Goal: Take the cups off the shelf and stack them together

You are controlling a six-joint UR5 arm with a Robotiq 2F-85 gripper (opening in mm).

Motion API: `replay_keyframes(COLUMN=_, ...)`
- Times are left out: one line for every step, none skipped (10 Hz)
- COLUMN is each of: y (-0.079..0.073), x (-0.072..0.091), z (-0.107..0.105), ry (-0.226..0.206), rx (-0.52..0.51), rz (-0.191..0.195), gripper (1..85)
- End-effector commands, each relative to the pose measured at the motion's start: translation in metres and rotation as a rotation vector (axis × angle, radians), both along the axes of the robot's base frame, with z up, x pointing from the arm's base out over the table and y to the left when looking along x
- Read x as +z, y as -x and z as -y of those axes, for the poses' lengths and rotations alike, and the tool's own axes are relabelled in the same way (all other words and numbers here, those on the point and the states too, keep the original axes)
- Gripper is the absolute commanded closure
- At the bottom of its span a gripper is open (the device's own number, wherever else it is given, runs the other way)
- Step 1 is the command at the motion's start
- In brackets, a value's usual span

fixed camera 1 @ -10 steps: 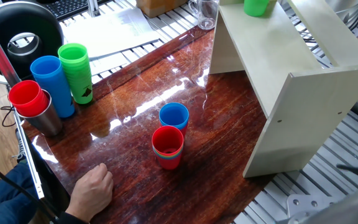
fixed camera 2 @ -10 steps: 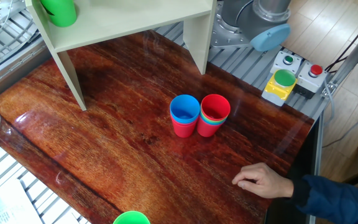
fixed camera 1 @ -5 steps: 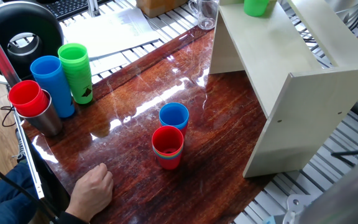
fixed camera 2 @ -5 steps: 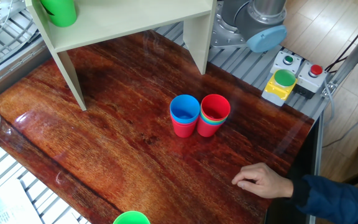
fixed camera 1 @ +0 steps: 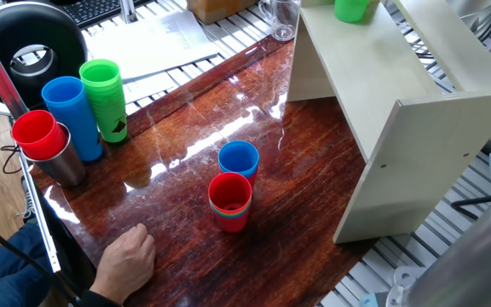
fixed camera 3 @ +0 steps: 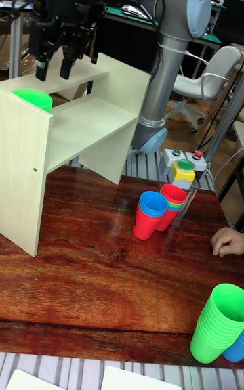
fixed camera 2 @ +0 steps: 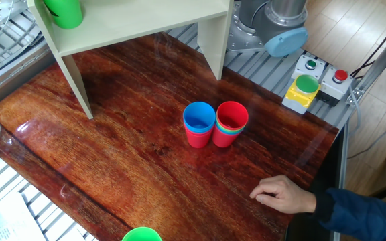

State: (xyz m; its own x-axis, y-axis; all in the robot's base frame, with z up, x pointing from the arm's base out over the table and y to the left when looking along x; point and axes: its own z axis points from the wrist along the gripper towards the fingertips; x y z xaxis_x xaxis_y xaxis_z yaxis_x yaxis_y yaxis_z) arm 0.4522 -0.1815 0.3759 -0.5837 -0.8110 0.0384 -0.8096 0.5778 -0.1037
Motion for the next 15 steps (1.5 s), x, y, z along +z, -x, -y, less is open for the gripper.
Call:
replay_keyframes(y=-0.008, x=-0.01, z=0.004, ry=-0.002, rx=-0.004, rz=0.009, gripper=17.3)
replay_keyframes(y=-0.012, x=-0.014, z=0.003, ry=-0.006, rx=0.0, rz=0.017, gripper=17.7)
replay_keyframes(y=-0.015, x=-0.018, z=0.003, ry=-0.008, rx=0.0, rz=0.02, gripper=18.3)
replay_keyframes(y=-0.016, x=-0.022, z=0.001, ry=-0.019, rx=-0.008, rz=0.019, gripper=19.3)
replay_keyframes(y=-0.017, x=-0.025, z=0.001, ry=-0.021, rx=-0.012, rz=0.019, gripper=19.3)
replay_keyframes(y=-0.018, x=-0.028, z=-0.001, ry=-0.022, rx=-0.021, rz=0.022, gripper=20.3)
replay_keyframes(y=-0.02, x=-0.031, z=-0.001, ry=-0.02, rx=-0.022, rz=0.026, gripper=21.7)
replay_keyframes(y=-0.023, x=-0.034, z=-0.001, ry=-0.021, rx=-0.025, rz=0.034, gripper=24.7)
replay_keyframes(y=-0.026, x=-0.037, z=-0.002, ry=-0.021, rx=-0.03, rz=0.042, gripper=29.7)
replay_keyframes(y=-0.028, x=-0.037, z=0.0, ry=-0.012, rx=-0.04, rz=0.051, gripper=37.7)
replay_keyframes(y=-0.031, x=-0.037, z=0.002, ry=-0.002, rx=-0.046, rz=0.063, gripper=53.0)
replay_keyframes(y=-0.033, x=-0.037, z=0.003, ry=0.002, rx=-0.051, rz=0.07, gripper=63.7)
replay_keyframes(y=-0.033, x=-0.037, z=0.004, ry=0.003, rx=-0.065, rz=0.071, gripper=71.3)
replay_keyframes(y=-0.032, x=-0.031, z=0.005, ry=0.017, rx=-0.081, rz=0.072, gripper=84.3)
replay_keyframes(y=-0.028, x=-0.02, z=0.002, ry=0.027, rx=-0.095, rz=0.066, gripper=84.3)
